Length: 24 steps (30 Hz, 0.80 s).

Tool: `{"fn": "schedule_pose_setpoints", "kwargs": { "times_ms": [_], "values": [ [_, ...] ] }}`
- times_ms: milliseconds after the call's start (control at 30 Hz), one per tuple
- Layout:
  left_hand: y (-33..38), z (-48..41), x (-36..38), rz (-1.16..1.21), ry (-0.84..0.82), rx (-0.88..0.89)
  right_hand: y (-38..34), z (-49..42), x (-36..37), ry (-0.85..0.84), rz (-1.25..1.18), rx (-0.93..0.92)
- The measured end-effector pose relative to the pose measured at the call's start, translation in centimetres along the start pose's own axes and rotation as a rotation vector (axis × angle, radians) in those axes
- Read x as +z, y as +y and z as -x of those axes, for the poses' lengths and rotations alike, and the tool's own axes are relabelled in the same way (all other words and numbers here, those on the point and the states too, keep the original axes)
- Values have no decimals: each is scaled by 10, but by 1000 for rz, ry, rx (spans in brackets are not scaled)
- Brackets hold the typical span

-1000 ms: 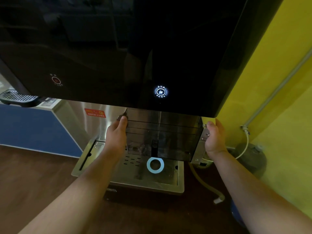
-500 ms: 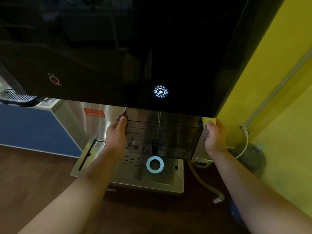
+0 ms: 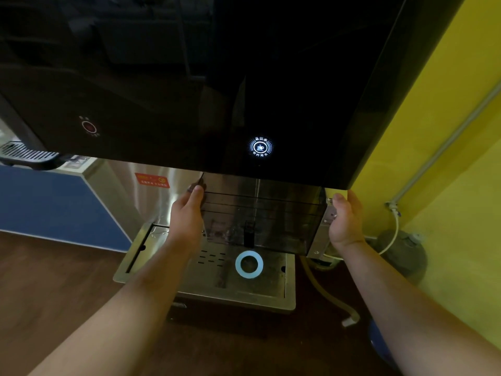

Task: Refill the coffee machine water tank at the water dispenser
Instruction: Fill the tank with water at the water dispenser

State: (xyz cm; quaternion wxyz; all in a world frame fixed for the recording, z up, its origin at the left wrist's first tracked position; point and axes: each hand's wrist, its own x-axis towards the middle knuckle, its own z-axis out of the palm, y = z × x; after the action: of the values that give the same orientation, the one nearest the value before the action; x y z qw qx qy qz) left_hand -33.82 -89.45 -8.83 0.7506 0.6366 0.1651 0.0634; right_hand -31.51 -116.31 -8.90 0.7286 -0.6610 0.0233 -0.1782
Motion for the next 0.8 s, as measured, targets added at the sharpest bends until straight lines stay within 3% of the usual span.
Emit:
{"fn": "schedule_pose_setpoints", "kwargs": {
  "times_ms": [300,800],
  "values": [
    [-3,-1,-1,51,30,-20,13,-2,-4,-7,-63,172],
    [-4,4,-1,59,18,-45,20,-2,-9,-47,-78,97]
  ]
}}
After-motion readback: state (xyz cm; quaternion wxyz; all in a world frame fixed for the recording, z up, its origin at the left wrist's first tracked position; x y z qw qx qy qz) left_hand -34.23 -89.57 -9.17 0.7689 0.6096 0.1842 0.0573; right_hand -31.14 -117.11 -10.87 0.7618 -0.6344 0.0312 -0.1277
